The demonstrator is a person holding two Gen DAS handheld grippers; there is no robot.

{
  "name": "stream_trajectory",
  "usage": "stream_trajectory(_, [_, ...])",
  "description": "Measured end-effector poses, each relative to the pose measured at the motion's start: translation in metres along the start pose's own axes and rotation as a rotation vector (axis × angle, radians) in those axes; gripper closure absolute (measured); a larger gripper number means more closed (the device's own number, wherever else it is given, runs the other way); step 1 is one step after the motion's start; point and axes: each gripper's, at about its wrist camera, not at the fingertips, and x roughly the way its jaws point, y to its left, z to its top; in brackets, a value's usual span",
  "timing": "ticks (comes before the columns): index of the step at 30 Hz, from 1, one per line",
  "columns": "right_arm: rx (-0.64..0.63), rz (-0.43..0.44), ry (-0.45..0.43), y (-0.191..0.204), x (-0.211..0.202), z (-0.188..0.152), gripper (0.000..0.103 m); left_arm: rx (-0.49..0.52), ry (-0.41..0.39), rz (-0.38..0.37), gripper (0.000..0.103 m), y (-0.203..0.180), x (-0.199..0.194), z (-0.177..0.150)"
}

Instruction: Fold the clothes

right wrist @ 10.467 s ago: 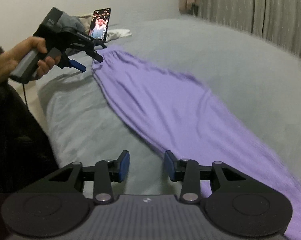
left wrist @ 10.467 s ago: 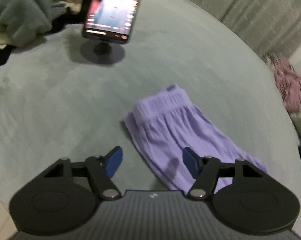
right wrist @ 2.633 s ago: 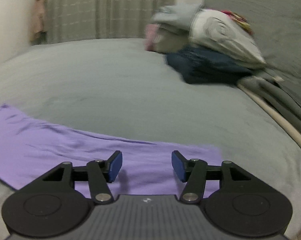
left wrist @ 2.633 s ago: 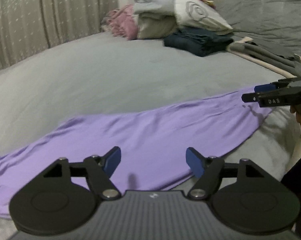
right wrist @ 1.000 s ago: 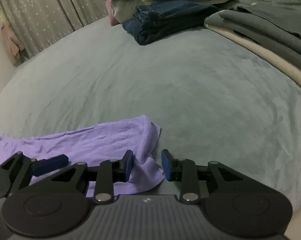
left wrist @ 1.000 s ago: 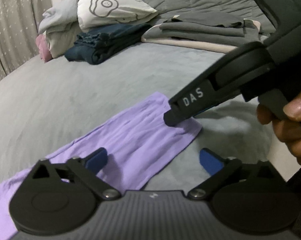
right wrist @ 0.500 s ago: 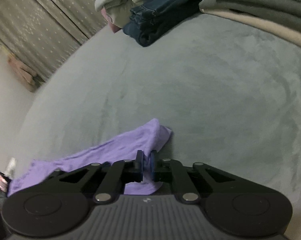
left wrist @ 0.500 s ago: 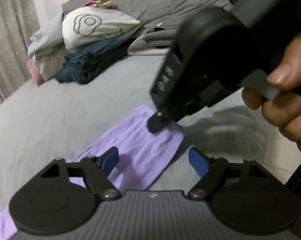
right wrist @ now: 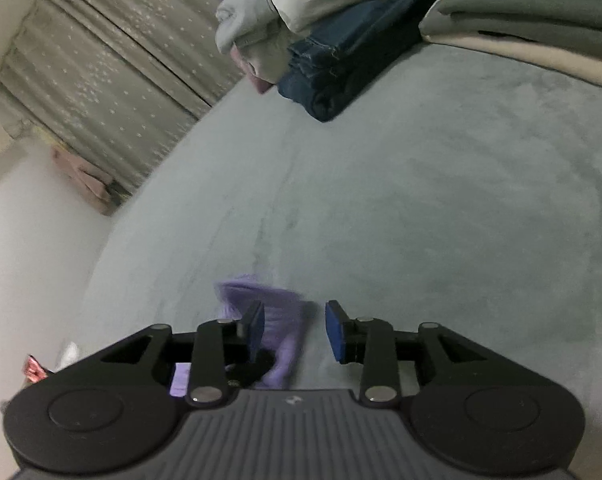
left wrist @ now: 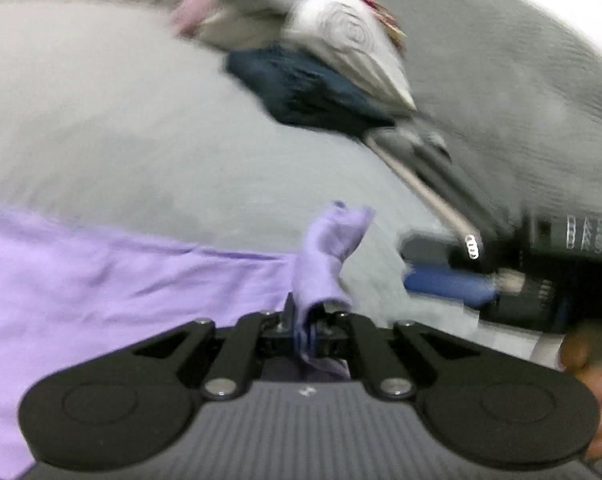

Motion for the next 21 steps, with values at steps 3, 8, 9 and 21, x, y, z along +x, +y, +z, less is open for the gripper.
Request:
stream_trajectory(3, [-0.028,-0.024,0.025,0.009,0.012,-0.004,0.064,-0.174,-0.025,-0.032,0.102,0.030,-0.011,-0.001])
stream_trajectory(8, [-0.074,-0.062,0.060,0.020,0.028,-0.008,0.063,-0.312,-0.058,-0.080,0.097,0.050,-0.018,-0.007])
stream_trajectory(9, [-0.081,-0.061,0.062,0.021,0.028,-0.010,0.064,-0.324,-0.063,-0.087,0.095,0.051,-0.019,-0.008])
stream_trajectory(21, [-0.543,-0.104,0.025,0.075,0.025,-0.058,0.048,-0.357,-0.168,-0.044,0.103,0.054,-0.036,0.007])
